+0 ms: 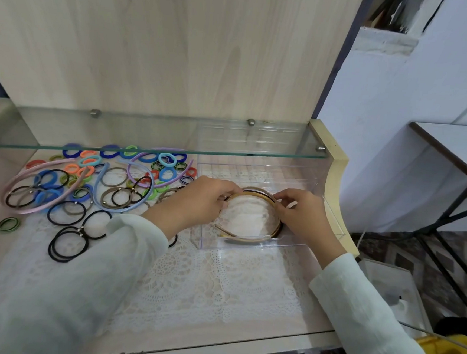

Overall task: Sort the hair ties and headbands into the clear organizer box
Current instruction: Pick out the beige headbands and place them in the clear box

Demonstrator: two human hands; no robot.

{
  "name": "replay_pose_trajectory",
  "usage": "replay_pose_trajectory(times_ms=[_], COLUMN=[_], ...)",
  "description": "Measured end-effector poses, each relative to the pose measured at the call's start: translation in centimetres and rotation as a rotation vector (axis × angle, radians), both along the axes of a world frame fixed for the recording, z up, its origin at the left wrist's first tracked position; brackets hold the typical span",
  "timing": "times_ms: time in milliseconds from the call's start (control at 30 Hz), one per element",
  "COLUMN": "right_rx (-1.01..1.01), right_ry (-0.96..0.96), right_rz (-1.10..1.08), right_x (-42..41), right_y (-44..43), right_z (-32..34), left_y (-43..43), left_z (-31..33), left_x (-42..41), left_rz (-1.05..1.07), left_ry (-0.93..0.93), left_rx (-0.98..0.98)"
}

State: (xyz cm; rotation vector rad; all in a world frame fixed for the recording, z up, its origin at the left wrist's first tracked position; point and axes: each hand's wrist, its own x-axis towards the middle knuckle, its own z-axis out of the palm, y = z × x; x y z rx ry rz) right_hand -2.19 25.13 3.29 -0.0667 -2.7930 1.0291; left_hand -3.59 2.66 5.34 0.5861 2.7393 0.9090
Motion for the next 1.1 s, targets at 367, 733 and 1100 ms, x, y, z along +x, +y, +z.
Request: replay_pose_trajectory(times_ms=[367, 733, 1100], right_rx=[0.027, 0.060, 0.142], right_ry=[-0.020, -0.092, -0.148], right_rz=[0.025, 0.030, -0.095], right_x=[0.1, -0.1, -0.7], right_y=[-0.1, -0.3, -0.2], right_z=[0.2, 0.4, 0.6], left_y=[0.3, 0.6, 1.2], left_z=[0.4, 0.0, 0.8], left_x=[0.5, 0.9, 1.3], left_rz=[-0.032, -0.018, -0.067], left_ry=[0.051, 0.093, 0.051], left_rx=[-0.209, -0.280, -0.393])
